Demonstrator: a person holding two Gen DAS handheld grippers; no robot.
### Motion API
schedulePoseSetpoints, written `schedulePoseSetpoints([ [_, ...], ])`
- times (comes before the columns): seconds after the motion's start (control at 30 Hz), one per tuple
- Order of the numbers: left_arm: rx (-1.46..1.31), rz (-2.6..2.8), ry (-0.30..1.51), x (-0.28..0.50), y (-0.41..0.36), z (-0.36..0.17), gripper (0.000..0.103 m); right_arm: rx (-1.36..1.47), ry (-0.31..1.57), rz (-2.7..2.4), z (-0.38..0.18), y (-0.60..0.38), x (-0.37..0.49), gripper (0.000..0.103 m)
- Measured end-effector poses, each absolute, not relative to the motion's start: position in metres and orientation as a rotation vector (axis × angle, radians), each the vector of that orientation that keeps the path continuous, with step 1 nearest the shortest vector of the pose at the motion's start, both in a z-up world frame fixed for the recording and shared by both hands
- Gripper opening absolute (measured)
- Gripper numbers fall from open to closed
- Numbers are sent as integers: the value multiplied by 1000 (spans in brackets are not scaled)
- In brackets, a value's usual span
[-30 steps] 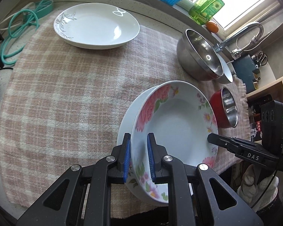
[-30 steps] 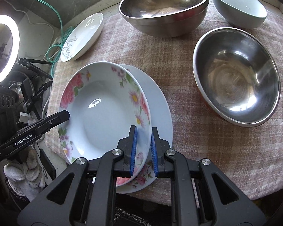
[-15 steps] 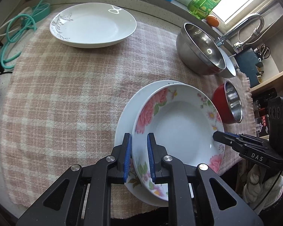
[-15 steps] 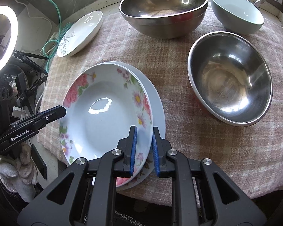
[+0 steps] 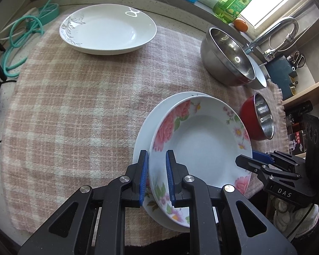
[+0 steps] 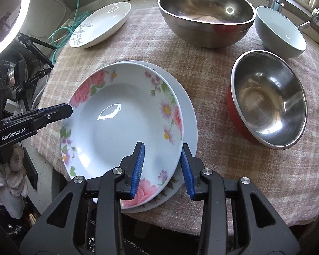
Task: Organize plates and bowls
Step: 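Lower the pink-rose plate onto the pink-flowered plate and open the right gripper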
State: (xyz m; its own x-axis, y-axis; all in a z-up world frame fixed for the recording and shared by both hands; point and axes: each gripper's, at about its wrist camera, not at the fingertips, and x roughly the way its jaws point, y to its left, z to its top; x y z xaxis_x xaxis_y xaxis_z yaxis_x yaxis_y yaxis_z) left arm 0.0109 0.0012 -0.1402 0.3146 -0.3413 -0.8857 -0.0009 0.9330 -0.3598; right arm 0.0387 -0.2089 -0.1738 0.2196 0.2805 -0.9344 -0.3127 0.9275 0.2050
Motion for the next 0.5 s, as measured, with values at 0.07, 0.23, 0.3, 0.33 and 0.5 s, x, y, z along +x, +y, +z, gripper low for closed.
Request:
schedulePoseSetpoints([
  [0.07,-321,-232,1231,10,3,-138,15,-28,1278,409,-172,-210,39,37],
  [0.23,-323,-233,1222,11,4,-136,15,-39,1247,400,-163,-210,40,37],
  [0.3,-327,-235,1220,11,4,-135,15,-46,1234,394,-159,-209,40,43],
  [0.33,-328,-236,1218,11,4,-135,15,-48,1226,390,-157,-209,40,48],
  [0.5,-337,-232,1204,12,9,-130,15,-12,1194,393,-148,-211,43,66],
])
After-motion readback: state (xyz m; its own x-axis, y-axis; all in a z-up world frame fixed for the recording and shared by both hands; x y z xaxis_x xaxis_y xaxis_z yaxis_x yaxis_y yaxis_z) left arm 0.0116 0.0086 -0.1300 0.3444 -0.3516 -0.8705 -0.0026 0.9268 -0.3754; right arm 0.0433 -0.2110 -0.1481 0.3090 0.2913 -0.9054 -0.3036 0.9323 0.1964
